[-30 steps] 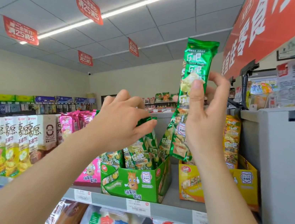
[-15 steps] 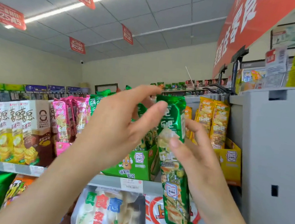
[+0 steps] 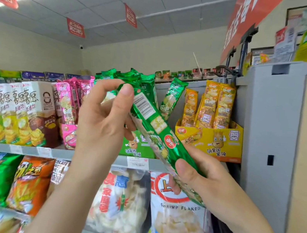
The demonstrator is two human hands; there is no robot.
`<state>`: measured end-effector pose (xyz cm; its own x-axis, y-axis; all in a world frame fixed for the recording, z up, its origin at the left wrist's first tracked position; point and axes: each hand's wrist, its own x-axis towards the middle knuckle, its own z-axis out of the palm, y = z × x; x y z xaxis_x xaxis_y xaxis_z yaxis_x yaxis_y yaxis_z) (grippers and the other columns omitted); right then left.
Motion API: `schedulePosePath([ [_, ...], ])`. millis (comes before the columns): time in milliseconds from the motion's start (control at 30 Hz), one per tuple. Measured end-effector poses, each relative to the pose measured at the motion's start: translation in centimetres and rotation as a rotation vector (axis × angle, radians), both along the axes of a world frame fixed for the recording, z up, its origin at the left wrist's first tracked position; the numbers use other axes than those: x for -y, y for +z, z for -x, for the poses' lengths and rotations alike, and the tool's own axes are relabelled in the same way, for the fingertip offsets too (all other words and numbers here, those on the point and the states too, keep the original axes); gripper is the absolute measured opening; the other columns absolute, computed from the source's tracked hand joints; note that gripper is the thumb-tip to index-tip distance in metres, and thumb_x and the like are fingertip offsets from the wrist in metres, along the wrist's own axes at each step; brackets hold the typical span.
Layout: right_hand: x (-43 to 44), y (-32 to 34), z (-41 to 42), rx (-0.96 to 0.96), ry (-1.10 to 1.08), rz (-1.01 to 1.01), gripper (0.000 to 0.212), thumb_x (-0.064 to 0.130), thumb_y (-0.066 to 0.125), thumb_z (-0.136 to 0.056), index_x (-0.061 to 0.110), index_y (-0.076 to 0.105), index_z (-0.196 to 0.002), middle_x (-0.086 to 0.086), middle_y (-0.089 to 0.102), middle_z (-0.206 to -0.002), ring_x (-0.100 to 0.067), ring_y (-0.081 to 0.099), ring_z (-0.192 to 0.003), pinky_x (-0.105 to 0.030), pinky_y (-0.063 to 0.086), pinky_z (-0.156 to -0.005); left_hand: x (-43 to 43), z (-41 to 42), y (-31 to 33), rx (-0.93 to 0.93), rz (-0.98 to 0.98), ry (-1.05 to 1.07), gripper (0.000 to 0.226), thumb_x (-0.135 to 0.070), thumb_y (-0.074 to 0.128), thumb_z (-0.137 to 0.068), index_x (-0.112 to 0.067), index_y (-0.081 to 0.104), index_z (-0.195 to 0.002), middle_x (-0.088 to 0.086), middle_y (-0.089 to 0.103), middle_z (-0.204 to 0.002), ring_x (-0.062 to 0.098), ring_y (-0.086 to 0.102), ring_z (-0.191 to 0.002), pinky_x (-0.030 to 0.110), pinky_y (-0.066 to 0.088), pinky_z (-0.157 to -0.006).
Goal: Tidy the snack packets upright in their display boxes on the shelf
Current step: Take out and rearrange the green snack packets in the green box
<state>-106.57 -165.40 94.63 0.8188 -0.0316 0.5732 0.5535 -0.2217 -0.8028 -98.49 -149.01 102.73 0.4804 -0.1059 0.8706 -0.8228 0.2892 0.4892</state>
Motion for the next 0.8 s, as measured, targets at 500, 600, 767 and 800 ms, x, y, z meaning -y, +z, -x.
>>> schedulePosePath([
  [500, -3.4, -0.4, 0.9, 0.162, -0.107, -0.166, 0.031, 0.051, 0.052, -0.093, 0.034, 0.069, -0.113, -0.002, 0.071, -0.095, -0.016, 0.065, -0.087, -0.035, 0.054, -0.078, 1.7, 2.5, -3.9, -0.171, -0.076, -0.225, 0.09, -0.019, 0.079, -0.069, -0.033, 0.032, -0.145, 0.007, 0.06, -0.091, 0.018, 0.052, -0.073, 0.027, 0.05, -0.066],
  [600, -4.0, -0.7, 0.9, 0.169, -0.099, -0.195, 0.027, 0.048, 0.048, -0.096, 0.042, 0.07, -0.11, 0.007, 0.074, -0.108, -0.014, 0.068, -0.104, -0.034, 0.058, -0.085, 1.8, 3.2, -5.3, -0.284, -0.062, -0.238, 0.085, -0.022, 0.088, -0.065, -0.034, 0.043, -0.137, -0.005, 0.057, -0.086, 0.017, 0.051, -0.077, 0.026, 0.051, -0.066],
  [767, -3.9, -1.5, 0.9, 0.14, -0.135, -0.333, 0.025, 0.046, 0.05, -0.089, 0.056, 0.07, -0.1, 0.025, 0.071, -0.107, 0.006, 0.064, -0.103, -0.015, 0.051, -0.082, 0.8, 3.5, -6.0, -0.359, -0.003, -0.238, 0.046, -0.035, 0.079, -0.06, -0.036, 0.062, -0.103, 0.026, 0.065, -0.096, 0.023, 0.069, -0.078, 0.032, 0.06, -0.069],
  [800, -3.8, -1.5, 1.0, 0.131, -0.113, -0.337, 0.026, 0.044, 0.05, -0.09, 0.056, 0.07, -0.102, 0.025, 0.07, -0.11, 0.006, 0.064, -0.106, -0.015, 0.05, -0.083, 0.7, 3.5, -6.1, -0.353, 0.016, -0.237, 0.042, -0.035, 0.079, -0.061, -0.034, 0.063, -0.1, 0.027, 0.067, -0.094, 0.025, 0.07, -0.077, 0.031, 0.059, -0.067],
])
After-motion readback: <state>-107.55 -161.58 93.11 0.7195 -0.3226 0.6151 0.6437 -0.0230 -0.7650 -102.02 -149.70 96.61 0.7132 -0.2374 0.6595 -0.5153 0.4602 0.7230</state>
